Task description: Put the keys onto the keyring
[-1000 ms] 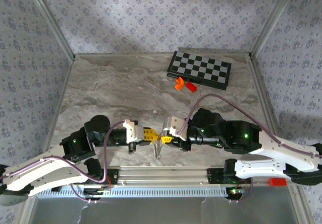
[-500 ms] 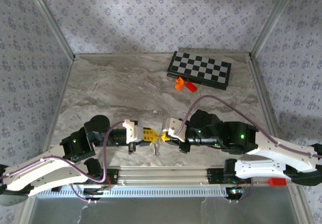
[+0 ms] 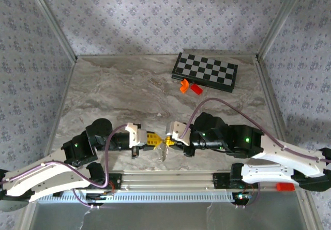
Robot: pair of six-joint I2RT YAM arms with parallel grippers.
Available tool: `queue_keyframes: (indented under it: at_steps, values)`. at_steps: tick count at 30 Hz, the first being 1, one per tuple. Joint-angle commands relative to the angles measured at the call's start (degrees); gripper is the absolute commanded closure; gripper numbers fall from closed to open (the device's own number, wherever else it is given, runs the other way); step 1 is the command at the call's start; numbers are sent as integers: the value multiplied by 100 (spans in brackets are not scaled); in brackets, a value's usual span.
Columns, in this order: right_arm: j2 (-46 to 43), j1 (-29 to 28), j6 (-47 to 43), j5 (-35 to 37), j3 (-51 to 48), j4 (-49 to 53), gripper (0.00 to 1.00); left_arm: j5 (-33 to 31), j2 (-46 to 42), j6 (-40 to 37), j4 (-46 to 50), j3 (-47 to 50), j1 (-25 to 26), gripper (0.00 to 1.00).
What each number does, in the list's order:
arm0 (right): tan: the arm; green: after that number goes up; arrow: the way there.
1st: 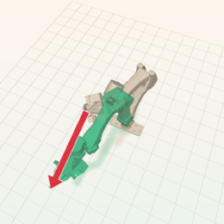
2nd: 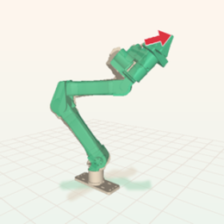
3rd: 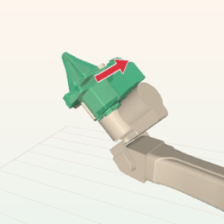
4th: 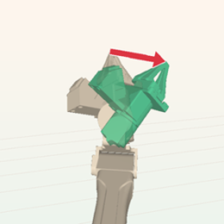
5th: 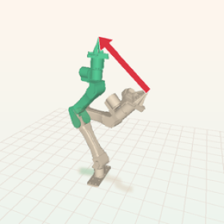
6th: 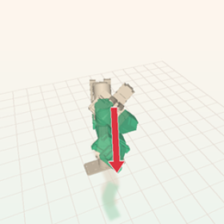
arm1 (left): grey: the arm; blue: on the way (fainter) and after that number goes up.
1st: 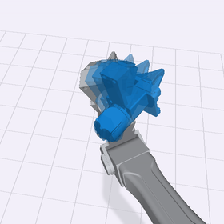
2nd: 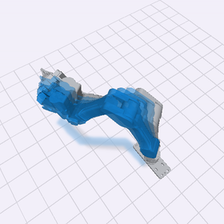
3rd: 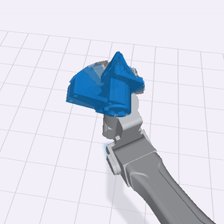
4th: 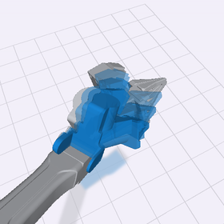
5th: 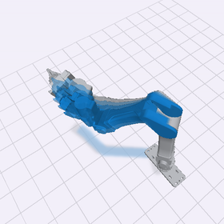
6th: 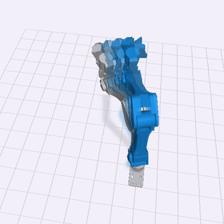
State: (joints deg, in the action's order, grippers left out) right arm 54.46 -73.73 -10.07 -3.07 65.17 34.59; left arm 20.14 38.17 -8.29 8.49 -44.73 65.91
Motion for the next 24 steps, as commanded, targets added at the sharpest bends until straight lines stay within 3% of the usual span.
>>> queue_keyframes:
  at_steps: [1,3,6,24]
  values:
    - [-158,18,37,-115,-102,-283,78,30,-73,64,-492,-28,10,100]
    - [-271,17,72,-109,-247,-487,69,17,-75,72,-506,-18,12,100]
    - [-406,17,170,-110,-490,-829,64,24,-73,79,-533,-18,17,100]
    - [-1097,-26,933,-150,-2162,-3121,65,-55,-73,176,-788,109,14,100]
